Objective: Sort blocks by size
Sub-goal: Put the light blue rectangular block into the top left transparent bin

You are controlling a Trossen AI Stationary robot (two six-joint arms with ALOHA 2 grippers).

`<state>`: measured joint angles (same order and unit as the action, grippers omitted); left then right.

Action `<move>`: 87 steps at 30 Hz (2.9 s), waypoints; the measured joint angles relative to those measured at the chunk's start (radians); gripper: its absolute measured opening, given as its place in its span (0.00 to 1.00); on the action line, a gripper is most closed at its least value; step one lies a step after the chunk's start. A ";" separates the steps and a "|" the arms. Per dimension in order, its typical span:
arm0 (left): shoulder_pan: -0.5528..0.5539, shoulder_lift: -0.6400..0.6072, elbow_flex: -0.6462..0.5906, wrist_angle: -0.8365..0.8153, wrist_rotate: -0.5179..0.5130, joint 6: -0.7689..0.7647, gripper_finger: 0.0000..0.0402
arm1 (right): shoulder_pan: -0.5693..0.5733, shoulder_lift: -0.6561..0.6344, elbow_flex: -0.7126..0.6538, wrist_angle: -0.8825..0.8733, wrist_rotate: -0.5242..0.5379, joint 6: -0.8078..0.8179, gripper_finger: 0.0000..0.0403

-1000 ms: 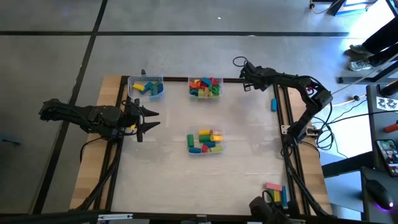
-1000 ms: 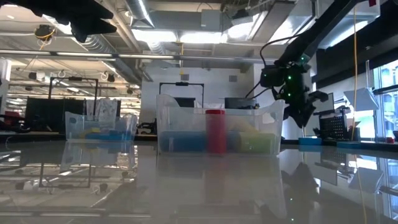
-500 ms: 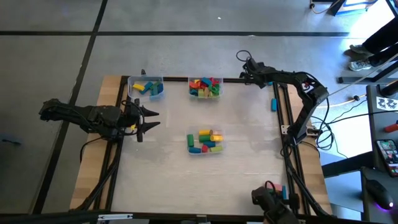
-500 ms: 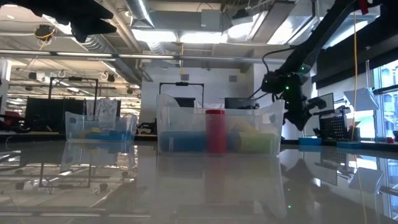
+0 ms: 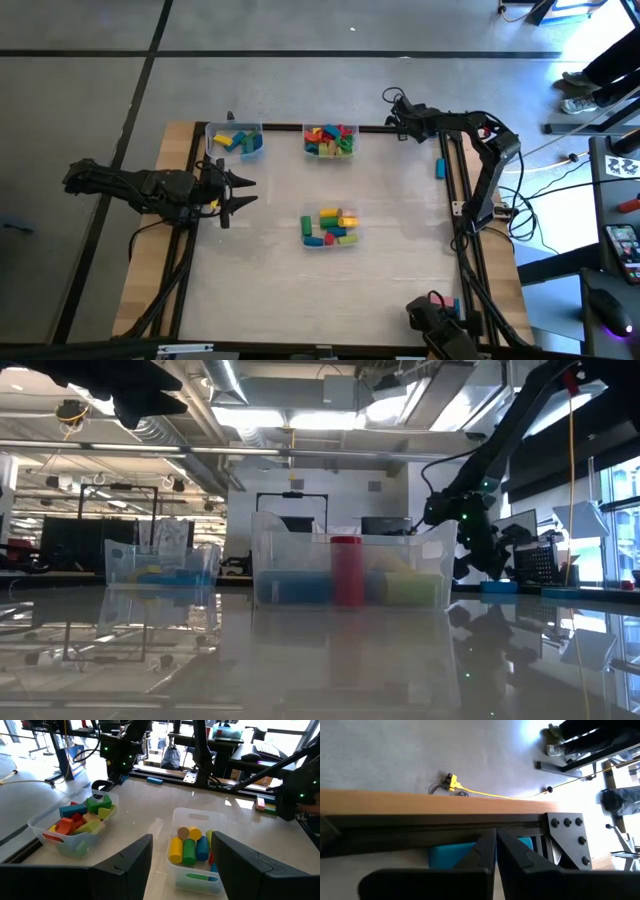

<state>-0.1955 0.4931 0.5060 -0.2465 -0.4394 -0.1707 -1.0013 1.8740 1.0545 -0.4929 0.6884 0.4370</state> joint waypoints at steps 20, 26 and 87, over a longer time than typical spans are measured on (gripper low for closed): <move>0.000 0.000 0.000 0.004 0.000 0.002 0.49 | 0.192 -0.040 -0.001 -0.127 -0.137 -0.050 0.02; 0.000 0.000 0.000 0.004 0.000 0.002 0.49 | 0.269 -0.046 0.000 -0.175 -0.197 -0.050 0.02; 0.000 0.000 0.000 0.022 0.000 0.027 0.49 | 0.463 -0.142 0.051 -0.380 -0.359 -0.077 0.17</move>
<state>-0.1959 0.4934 0.5060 -0.2241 -0.4393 -0.1436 -0.5385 1.7323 1.1059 -0.8726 0.3298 0.3597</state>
